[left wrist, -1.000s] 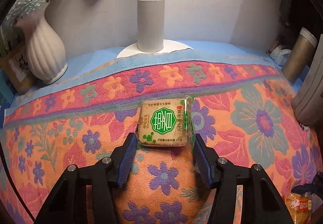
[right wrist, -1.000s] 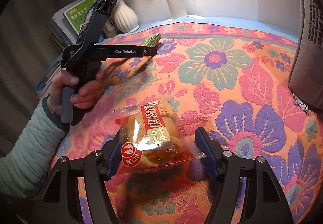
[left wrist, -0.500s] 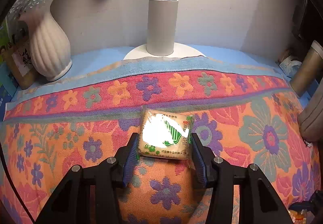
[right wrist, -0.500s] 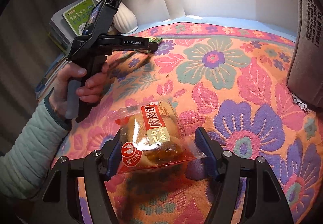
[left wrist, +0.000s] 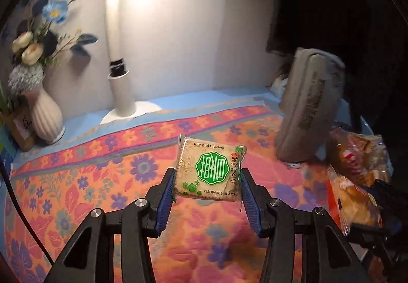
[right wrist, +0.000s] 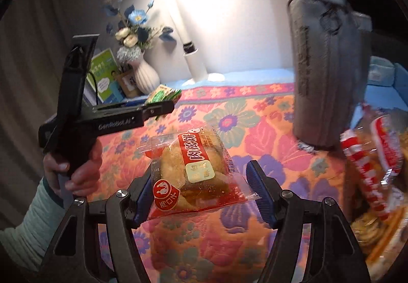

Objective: Organize snacks
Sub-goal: 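Carry both packs over the glass plate, then release both packs onto the glass plate by opening both tools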

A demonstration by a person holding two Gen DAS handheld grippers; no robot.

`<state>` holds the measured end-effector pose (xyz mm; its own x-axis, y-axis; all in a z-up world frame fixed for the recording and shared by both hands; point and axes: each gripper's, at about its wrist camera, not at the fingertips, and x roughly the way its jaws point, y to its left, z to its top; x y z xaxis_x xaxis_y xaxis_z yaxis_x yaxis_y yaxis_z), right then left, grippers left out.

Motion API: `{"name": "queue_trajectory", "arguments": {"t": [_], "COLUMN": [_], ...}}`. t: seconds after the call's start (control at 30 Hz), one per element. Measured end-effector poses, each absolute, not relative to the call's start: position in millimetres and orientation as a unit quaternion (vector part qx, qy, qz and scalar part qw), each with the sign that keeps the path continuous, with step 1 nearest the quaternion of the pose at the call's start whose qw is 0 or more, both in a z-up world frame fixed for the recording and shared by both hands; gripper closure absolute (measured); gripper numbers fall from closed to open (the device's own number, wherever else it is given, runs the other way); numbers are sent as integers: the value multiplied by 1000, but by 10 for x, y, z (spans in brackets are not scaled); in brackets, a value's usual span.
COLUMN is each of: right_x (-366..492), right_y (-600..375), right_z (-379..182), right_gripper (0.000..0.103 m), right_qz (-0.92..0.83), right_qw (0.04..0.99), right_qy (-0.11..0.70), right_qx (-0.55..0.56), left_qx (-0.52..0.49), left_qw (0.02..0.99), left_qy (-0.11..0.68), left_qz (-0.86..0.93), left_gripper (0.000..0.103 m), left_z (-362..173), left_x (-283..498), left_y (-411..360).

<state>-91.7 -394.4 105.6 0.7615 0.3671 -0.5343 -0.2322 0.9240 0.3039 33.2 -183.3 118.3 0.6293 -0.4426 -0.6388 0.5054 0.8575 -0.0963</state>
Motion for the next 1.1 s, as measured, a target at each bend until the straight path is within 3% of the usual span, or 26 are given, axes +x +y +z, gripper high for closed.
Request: {"name": "queue_trajectory", "arguments": {"t": [0.23,0.5,0.87,0.93,1.0,1.1], "right_x": [-1239,-1174,-910,-842,-811,-889], "right_y": [-4886,-5826,-6222,-6228,-6253,-6277], "right_z": [1454,1435,1342,1328,1302,1276], "right_gripper": [36,36,34,31,30,30], "right_qz": [53,-53,-70,-75,-79,-73], "right_qw": [958,944,931,929,926,925], "right_qy": [251,266,285,293,299,295], "right_qx": [129,190,219,215,218,229], "left_qx": [78,112,120,123,131,136], "left_qw": [879,843,822,818,823,823], "left_qy": [293,289,309,311,307,310], "left_qz": [-367,-440,-464,-467,-460,-456], "left_gripper": [55,55,55,50,37,37], "left_z": [1618,1640,1466,1442,1402,1351], "left_x": [-280,-562,-465,-433,-430,-415], "left_y": [-2864,-3920,-4439,-4500,-4563,-4539]}}
